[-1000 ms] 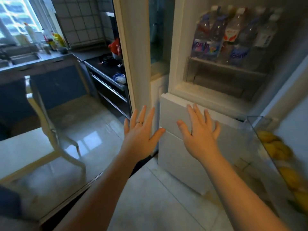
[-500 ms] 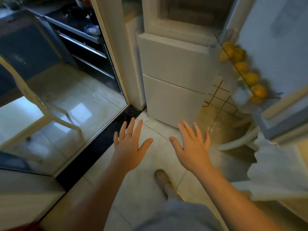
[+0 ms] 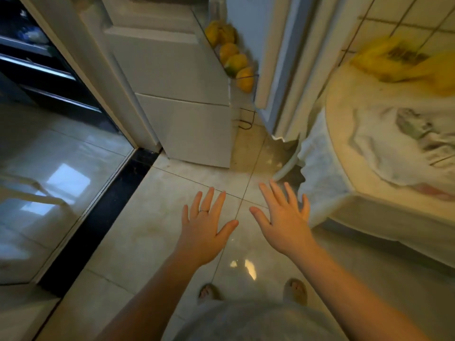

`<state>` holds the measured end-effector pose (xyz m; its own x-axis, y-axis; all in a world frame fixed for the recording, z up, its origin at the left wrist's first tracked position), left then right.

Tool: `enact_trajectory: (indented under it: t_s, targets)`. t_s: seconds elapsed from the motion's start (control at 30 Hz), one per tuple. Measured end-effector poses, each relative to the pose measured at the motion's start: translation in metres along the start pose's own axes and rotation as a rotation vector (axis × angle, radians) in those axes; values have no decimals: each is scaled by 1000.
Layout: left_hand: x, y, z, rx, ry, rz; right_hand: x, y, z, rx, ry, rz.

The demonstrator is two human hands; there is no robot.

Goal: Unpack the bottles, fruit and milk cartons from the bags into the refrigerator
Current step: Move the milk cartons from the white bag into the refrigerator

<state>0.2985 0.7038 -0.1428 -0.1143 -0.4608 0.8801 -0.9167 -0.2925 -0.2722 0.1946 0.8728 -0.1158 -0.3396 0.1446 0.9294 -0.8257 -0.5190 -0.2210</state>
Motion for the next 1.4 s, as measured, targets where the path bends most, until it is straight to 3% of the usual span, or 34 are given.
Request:
enact_trajectory:
  t_s: [0.47,0.67,0.93,1.2,1.4]
  targets:
    - [-130,67,-336,-83,-22,-58,101,-55,-353,-98,-7,-45]
    - [-156,84,-444,-98,-66,-45,144,-69,-462,-110,10,-62]
    - [-164,129,-504,-141,-41,-44,170,-43,-531,-68,99,-97]
    - [-167,218,-535,-263,-45,-39,193,17,-557,94,165,-127]
    - [-177,282,-545,-303,-86,89,190,69,-566,45,86,-66]
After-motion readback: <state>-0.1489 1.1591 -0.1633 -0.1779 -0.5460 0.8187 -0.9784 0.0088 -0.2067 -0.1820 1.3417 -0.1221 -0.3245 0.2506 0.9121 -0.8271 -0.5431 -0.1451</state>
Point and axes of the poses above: each hand's wrist, its own y-axis towards the middle knuckle, its own x-axis out of the back of the hand, z = x × y, the point moved 3 cm from there along y, towards the middle knuckle, and after that the axes turned 1 degree about -z, right-handed, at the moved point
